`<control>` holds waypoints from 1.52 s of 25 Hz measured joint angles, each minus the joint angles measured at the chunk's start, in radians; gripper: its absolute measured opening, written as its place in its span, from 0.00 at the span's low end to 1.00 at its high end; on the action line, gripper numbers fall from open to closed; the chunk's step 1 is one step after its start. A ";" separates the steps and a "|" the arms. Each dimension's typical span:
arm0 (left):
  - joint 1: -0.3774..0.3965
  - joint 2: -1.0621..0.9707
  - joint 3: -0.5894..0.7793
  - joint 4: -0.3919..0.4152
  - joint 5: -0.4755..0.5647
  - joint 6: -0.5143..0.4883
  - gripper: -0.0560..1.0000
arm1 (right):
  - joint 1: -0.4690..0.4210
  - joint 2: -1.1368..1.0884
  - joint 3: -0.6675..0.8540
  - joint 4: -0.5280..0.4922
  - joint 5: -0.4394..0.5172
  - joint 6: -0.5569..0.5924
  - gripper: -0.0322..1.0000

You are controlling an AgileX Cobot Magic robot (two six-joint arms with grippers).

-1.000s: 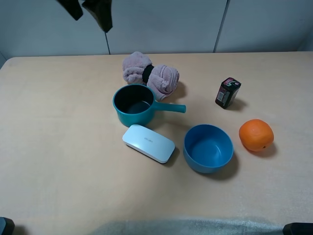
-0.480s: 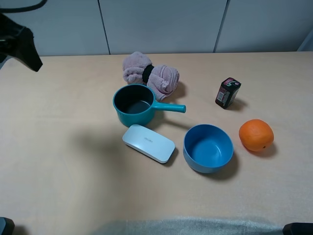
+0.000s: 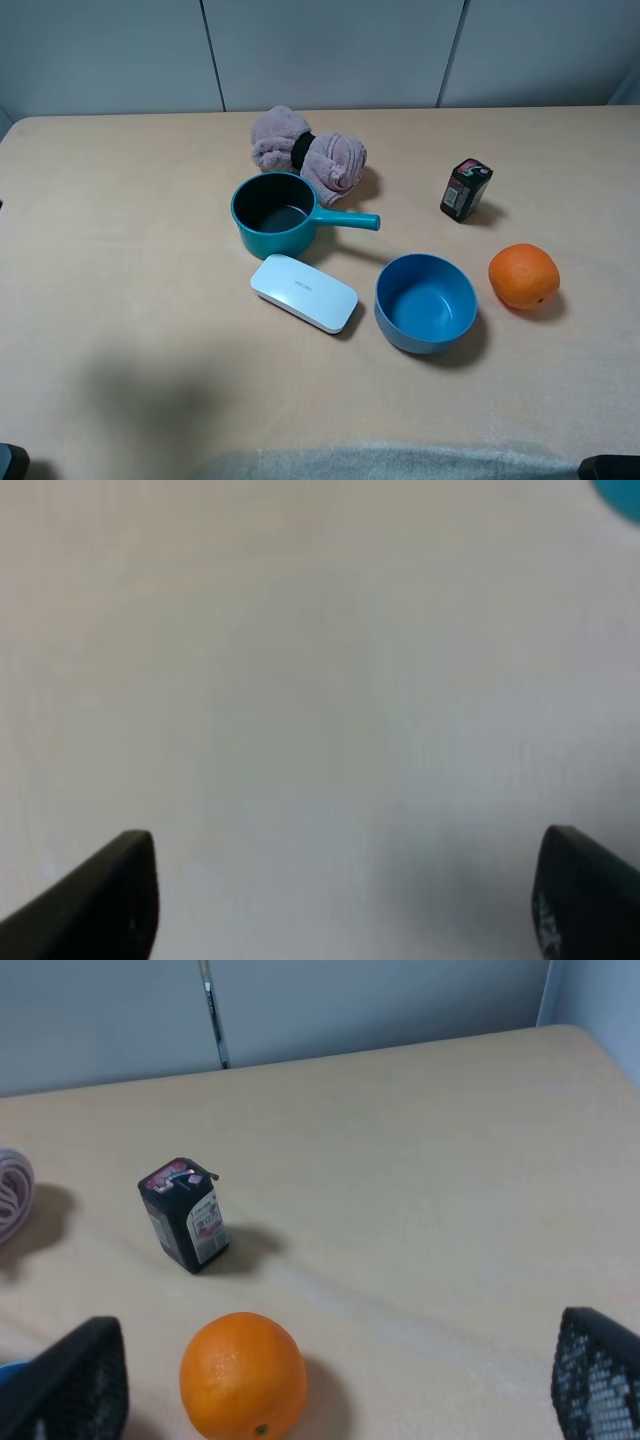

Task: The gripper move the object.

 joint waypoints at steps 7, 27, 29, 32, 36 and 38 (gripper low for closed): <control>0.000 -0.297 0.116 0.000 0.064 0.003 0.78 | 0.000 0.000 0.000 0.000 0.000 0.000 0.68; 0.032 -0.683 0.169 0.000 0.102 0.004 0.78 | 0.000 0.000 0.000 0.000 0.000 0.000 0.68; 0.038 -0.711 0.169 -0.001 0.102 0.004 0.78 | 0.000 0.000 0.000 0.000 0.000 0.000 0.68; 0.043 -0.753 0.169 -0.003 0.102 0.004 0.78 | 0.000 0.000 0.000 0.000 0.000 0.000 0.68; 0.046 -0.797 0.169 -0.003 0.104 0.004 0.78 | 0.000 0.000 0.000 0.000 0.000 0.000 0.68; 0.046 -0.797 0.171 -0.003 0.102 0.004 0.78 | 0.000 0.000 0.000 0.000 0.000 0.000 0.68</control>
